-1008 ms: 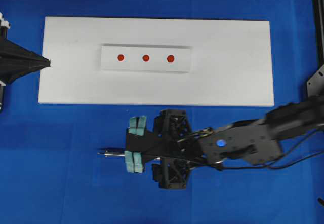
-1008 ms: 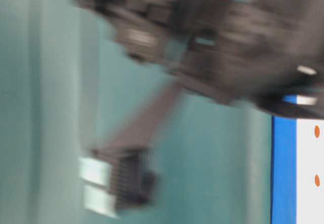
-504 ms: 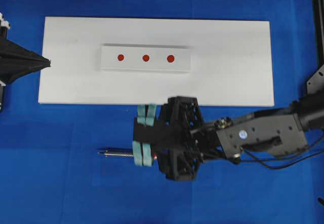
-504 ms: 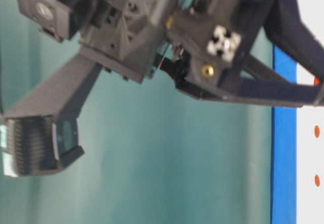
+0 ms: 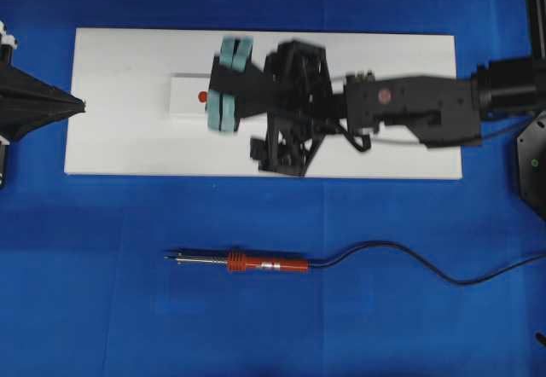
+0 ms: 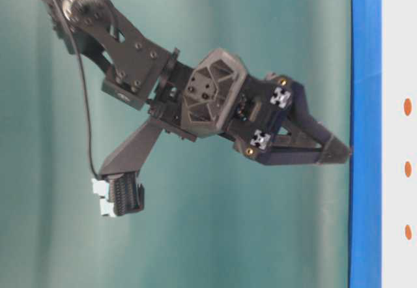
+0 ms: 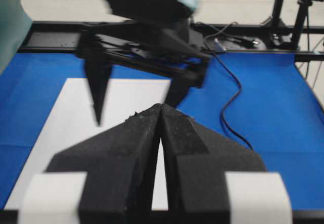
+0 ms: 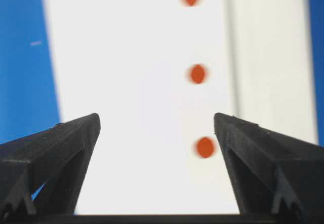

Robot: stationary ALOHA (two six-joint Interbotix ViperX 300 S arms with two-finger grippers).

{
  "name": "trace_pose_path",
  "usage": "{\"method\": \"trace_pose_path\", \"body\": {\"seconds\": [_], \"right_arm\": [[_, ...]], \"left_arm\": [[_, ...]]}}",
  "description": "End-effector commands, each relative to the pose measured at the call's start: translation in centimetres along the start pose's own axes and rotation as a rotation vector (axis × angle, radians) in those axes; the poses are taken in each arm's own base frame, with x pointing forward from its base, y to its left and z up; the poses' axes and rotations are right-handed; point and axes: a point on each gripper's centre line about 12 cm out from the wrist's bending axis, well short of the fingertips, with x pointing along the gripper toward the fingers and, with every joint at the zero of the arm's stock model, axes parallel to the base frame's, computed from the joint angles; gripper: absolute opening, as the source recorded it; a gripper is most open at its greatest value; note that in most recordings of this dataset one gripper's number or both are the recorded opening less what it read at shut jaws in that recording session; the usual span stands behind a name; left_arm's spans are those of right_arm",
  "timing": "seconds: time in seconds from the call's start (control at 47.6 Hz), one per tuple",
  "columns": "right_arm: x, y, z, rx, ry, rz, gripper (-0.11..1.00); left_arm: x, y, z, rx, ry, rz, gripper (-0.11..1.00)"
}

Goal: Touch the tip of the soldering iron to the mark.

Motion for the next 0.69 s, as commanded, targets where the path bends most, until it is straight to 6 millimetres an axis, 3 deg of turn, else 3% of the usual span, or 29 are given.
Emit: {"method": "trace_pose_path", "body": {"seconds": [0.0, 0.126, 0.315, 0.672], "right_arm": [[-1.9, -0.8, 1.2, 0.021, -0.061, 0.012, 0.87], [-2.4, -0.9, 0.8, 0.018, -0.065, 0.014, 0.87], [-6.2, -1.7, -0.1, 0.024, -0.12, 0.029, 0.87], [-13.3, -3.9, -5.3, 0.041, -0.252, 0.07, 0.87]], "left_arm": [[0.2, 0.0, 0.5, 0.0, -0.014, 0.0, 0.0], [0.2, 0.0, 0.5, 0.0, -0.014, 0.0, 0.0], [0.2, 0.0, 0.5, 0.0, -0.014, 0.0, 0.0], [0.2, 0.0, 0.7, -0.002, -0.021, 0.0, 0.0]]}}
